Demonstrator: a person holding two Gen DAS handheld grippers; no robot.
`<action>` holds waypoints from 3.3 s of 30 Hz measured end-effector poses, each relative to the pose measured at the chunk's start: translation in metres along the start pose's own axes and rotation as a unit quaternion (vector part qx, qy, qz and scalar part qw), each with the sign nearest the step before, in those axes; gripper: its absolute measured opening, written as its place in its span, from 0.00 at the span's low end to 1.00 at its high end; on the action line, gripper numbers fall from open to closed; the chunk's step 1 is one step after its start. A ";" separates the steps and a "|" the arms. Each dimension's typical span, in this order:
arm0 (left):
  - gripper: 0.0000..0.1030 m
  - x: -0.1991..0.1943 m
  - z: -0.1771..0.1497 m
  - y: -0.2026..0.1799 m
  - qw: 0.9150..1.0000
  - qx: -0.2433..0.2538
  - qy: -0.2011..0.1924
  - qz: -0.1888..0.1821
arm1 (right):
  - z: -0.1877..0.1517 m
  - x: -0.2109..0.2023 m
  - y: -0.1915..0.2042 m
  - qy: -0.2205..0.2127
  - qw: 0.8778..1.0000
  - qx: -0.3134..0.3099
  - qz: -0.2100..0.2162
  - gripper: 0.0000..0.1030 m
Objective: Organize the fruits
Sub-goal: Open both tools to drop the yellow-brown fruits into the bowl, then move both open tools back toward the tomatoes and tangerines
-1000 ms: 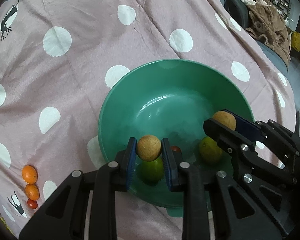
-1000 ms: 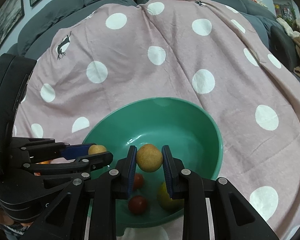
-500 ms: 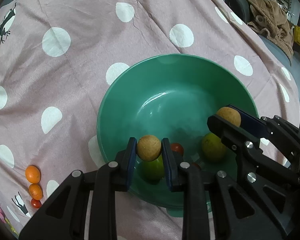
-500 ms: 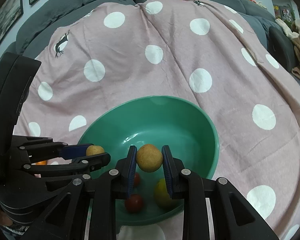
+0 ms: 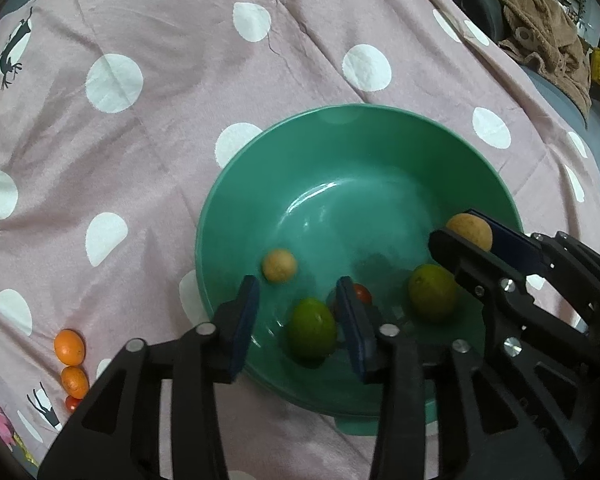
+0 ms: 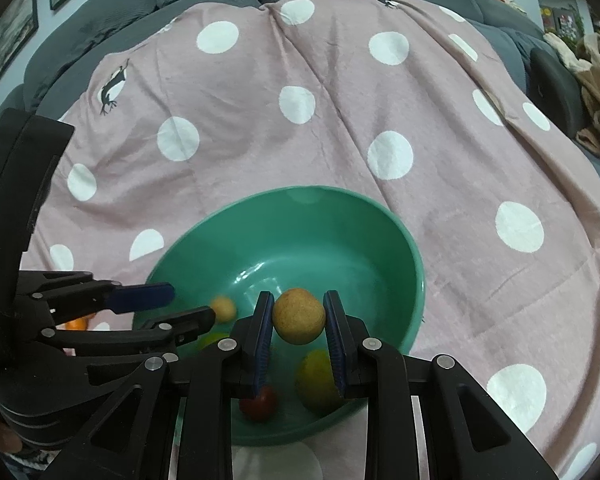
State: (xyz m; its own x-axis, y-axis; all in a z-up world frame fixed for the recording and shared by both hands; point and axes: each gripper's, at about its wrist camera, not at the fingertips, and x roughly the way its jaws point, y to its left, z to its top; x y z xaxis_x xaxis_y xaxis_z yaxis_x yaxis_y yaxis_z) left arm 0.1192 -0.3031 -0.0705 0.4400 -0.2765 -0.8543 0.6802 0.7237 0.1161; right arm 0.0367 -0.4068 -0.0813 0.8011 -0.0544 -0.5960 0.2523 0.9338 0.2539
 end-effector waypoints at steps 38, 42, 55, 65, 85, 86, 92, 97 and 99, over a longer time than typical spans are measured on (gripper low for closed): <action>0.88 -0.068 -0.166 0.103 0.972 -0.228 0.016 0.058 | -0.013 -0.020 0.059 -0.028 0.990 -0.055 0.125 0.41; 0.94 -0.074 -0.178 0.107 0.968 -0.248 0.004 0.046 | -0.019 -0.022 0.079 -0.027 0.984 -0.085 0.152 0.48; 0.99 -0.141 -0.226 0.156 0.922 -0.364 -0.131 -0.011 | -0.052 -0.012 0.150 0.029 0.952 -0.175 0.250 0.49; 0.99 -0.182 -0.256 0.193 0.882 -0.390 -0.250 -0.084 | -0.079 0.008 0.187 0.106 0.935 -0.191 0.279 0.49; 0.85 -0.032 -0.198 0.228 0.971 -0.232 -0.048 -0.007 | -0.060 0.053 0.197 0.170 0.943 -0.156 0.240 0.49; 0.85 -0.027 -0.197 0.228 0.973 -0.229 -0.041 -0.006 | -0.059 0.054 0.196 0.171 0.943 -0.155 0.240 0.49; 0.85 -0.028 -0.197 0.223 0.972 -0.221 -0.049 -0.064 | -0.058 0.060 0.192 0.175 0.943 -0.150 0.239 0.49; 0.77 -0.027 -0.199 0.223 0.976 -0.210 -0.043 -0.036 | -0.058 0.061 0.195 0.176 0.942 -0.154 0.241 0.49; 0.75 -0.024 -0.199 0.228 0.975 -0.218 -0.035 -0.019 | -0.059 0.061 0.196 0.177 0.941 -0.153 0.246 0.49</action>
State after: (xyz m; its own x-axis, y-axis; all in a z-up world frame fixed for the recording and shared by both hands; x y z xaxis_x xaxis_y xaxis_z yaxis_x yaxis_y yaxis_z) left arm 0.1477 -0.0055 -0.1244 0.4678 -0.3404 -0.8156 0.3907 0.9075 -0.1546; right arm 0.1030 -0.2065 -0.1128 0.5348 0.4813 -0.6945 -0.3128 0.8763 0.3664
